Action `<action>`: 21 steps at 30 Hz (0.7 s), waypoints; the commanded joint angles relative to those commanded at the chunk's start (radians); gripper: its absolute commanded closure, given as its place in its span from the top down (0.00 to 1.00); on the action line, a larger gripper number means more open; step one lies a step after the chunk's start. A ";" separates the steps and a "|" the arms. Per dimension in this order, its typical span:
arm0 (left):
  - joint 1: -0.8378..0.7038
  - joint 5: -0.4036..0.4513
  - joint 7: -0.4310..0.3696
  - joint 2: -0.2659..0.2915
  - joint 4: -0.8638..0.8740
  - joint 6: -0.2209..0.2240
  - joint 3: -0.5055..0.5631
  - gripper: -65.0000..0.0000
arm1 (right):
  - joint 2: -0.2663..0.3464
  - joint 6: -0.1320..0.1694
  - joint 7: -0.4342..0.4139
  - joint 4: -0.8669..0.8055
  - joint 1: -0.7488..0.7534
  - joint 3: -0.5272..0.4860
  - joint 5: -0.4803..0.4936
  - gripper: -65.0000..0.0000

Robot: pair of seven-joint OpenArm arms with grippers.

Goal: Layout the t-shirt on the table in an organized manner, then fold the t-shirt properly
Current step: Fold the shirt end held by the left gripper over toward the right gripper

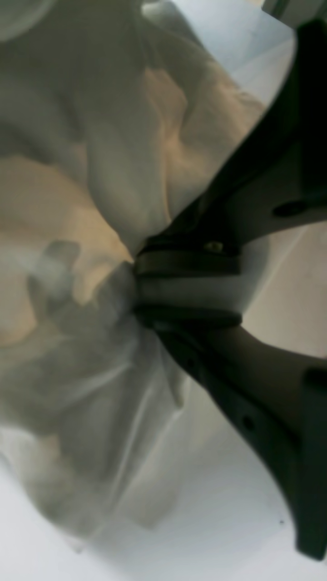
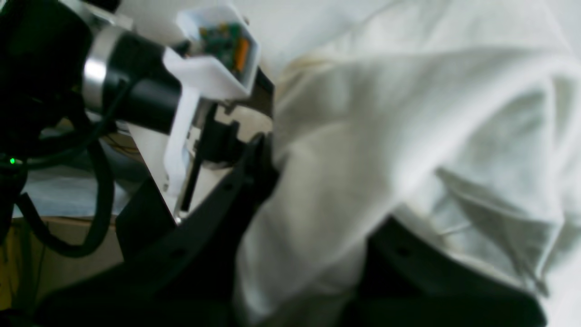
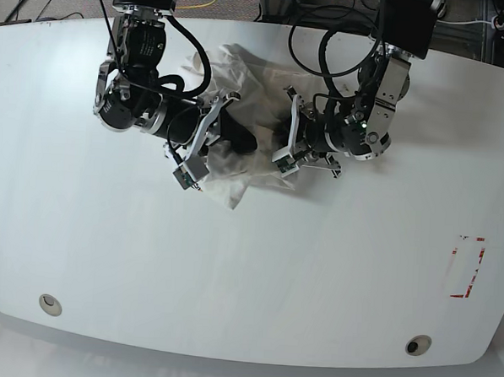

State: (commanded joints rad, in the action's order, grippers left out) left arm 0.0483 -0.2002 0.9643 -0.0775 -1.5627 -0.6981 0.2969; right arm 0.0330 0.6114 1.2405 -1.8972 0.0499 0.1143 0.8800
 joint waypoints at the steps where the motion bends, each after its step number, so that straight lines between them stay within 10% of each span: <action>1: 0.000 -0.002 0.000 0.000 -0.002 0.000 0.000 0.14 | 0.000 -0.008 0.000 0.006 0.000 -0.005 0.000 0.02; 13: 0.002 -0.003 -0.002 0.000 -0.005 0.000 -0.002 0.14 | 0.023 -0.031 0.000 0.035 0.000 -0.074 0.000 0.65; 21: 0.003 -0.003 0.000 -0.006 -0.087 0.000 -0.072 0.14 | 0.032 -0.031 0.002 0.035 0.000 -0.104 0.002 0.71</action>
State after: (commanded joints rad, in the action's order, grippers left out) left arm 0.0514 -0.2033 0.9643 -0.0836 -1.6502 -0.6981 0.2248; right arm 0.0652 0.5808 1.2421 -1.8619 0.0499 0.0100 0.8815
